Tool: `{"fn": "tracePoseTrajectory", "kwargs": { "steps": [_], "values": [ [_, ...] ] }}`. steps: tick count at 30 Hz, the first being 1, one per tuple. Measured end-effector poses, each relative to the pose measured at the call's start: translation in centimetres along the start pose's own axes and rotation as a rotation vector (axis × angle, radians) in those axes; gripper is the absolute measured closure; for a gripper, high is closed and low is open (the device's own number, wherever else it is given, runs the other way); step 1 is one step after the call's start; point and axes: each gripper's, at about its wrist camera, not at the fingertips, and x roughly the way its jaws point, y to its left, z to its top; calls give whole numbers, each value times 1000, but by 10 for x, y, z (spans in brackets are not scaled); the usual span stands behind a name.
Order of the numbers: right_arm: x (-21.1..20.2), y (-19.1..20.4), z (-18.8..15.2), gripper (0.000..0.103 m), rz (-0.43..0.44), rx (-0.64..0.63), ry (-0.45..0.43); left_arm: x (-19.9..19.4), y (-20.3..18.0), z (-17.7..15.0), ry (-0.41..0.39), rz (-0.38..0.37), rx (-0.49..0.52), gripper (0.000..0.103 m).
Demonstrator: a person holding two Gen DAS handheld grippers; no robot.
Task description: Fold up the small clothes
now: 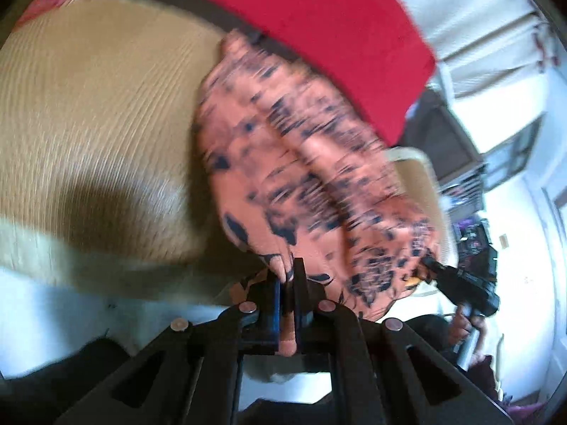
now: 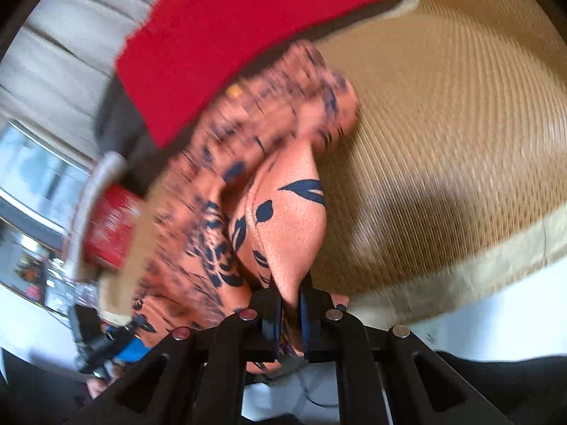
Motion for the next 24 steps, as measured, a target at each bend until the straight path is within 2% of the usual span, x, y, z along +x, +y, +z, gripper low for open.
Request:
{"fn": "tracePoseTrajectory", "kwargs": {
  "steps": [6,10,12,17,20,22,24],
  "values": [
    [-29,42,57,94,67,-43,-113,-29,-38,81,-90,-27,84,98],
    [-17,71,129,94,75,-44,-187,-32,-39,147,-140,2,111,98],
    [-4,76,160,94,74,-26,-211,-13,-35,186,-158,26,100,98],
    [81,63,238,94,70,92,-224,54,-5,266,-165,117,56,98],
    [139,45,268,94,51,172,-187,107,26,294,-128,167,-2,97],
    [171,25,282,90,52,246,-185,136,45,306,-105,197,-34,97],
    [192,2,289,86,84,321,-188,159,64,313,-86,194,-71,96]
  ]
}}
